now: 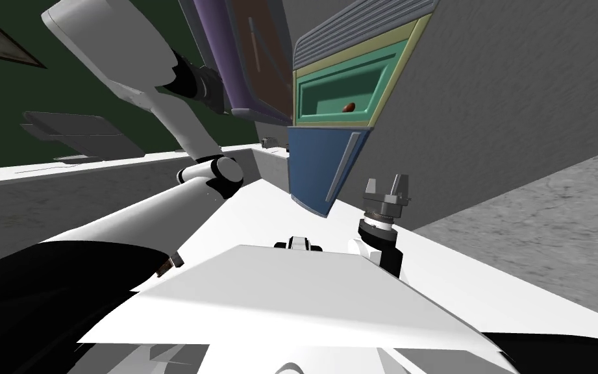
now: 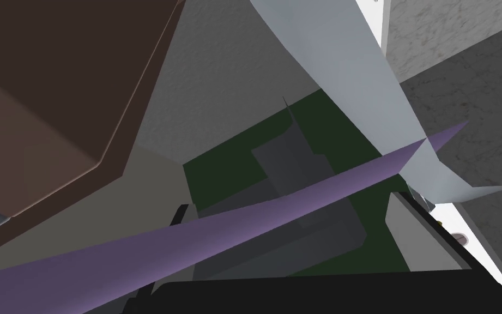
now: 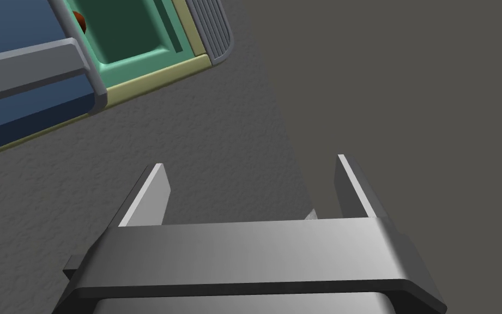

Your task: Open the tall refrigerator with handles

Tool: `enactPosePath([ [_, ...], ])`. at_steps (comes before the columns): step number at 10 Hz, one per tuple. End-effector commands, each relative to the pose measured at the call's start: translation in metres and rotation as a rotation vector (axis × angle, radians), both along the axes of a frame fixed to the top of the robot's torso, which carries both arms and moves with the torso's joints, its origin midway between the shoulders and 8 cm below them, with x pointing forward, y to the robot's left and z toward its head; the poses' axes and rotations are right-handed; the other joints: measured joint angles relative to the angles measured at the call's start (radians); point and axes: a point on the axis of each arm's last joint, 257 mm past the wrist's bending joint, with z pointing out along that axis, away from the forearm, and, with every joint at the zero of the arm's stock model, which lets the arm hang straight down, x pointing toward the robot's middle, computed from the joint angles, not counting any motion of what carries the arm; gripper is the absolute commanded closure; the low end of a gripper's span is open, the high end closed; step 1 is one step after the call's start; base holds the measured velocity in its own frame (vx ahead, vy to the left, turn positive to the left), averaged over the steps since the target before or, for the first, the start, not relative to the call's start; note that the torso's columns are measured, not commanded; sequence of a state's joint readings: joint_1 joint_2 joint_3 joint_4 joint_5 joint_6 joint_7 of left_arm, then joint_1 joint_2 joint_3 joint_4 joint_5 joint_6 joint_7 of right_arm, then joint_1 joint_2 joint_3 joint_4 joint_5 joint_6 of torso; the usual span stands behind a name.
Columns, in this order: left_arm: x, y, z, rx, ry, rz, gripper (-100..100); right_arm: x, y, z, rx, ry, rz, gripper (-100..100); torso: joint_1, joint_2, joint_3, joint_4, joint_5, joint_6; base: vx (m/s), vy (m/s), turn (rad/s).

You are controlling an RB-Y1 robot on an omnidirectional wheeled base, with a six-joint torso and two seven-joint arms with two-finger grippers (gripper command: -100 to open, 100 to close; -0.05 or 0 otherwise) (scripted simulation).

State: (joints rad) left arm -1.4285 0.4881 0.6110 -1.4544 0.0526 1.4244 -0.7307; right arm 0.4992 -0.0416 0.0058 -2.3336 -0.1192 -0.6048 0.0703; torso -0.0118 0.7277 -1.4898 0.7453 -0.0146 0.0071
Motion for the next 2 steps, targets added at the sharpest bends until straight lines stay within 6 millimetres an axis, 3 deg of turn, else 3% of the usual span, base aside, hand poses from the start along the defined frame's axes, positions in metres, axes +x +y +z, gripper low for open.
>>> enactPosePath([
  [1,-0.0194,0.0051,0.0257,0.002,-0.051,0.012,-100,0.0,0.0,0.0,0.0,0.0,0.0,0,-0.002,0.001,0.001,-0.001,0.0,-0.001,0.025,0.008,-0.004],
  [2,-0.0258,0.0064,0.0309,0.001,-0.051,0.012,-100,0.0,0.0,0.0,0.0,0.0,0.0,0,-0.004,0.001,0.0,0.001,-0.002,0.0,0.025,0.002,-0.009],
])
